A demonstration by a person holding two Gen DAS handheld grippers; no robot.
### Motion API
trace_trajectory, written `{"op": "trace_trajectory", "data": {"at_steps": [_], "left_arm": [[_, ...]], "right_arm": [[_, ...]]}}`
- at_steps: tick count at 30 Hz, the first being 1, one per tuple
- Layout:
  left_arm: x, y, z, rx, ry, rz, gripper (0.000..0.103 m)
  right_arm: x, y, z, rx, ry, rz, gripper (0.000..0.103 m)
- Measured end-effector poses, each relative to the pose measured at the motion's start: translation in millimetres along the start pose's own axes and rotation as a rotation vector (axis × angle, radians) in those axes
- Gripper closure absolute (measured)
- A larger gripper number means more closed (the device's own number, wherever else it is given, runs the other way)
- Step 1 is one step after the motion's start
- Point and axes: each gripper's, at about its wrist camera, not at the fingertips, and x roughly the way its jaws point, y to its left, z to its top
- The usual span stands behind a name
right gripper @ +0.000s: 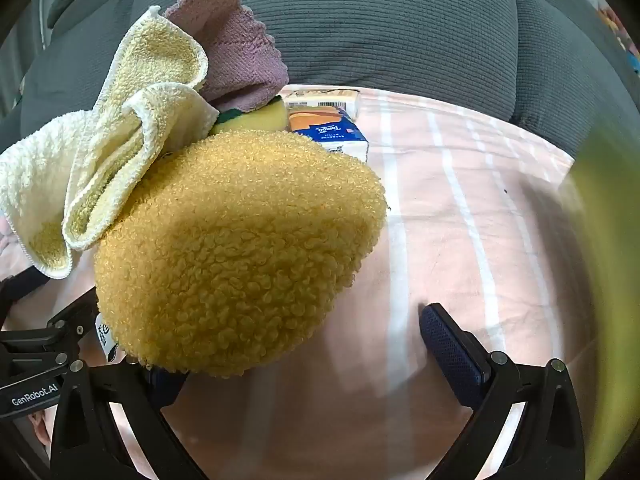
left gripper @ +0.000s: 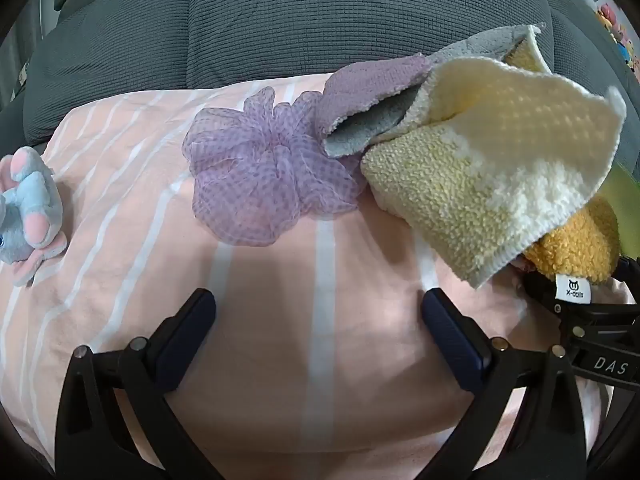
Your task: Organize soft objects
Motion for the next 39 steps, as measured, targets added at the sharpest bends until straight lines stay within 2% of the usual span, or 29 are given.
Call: {"op": "trace_trajectory", "data": {"at_steps": [39], "left_arm": [[-6.3,1.2,-3.0,0.000,-0.004,-0.004,0.001]], "right_arm": [[-0.7,4.1,0.7,0.002,-0.001,-0.027,0.000]]}}
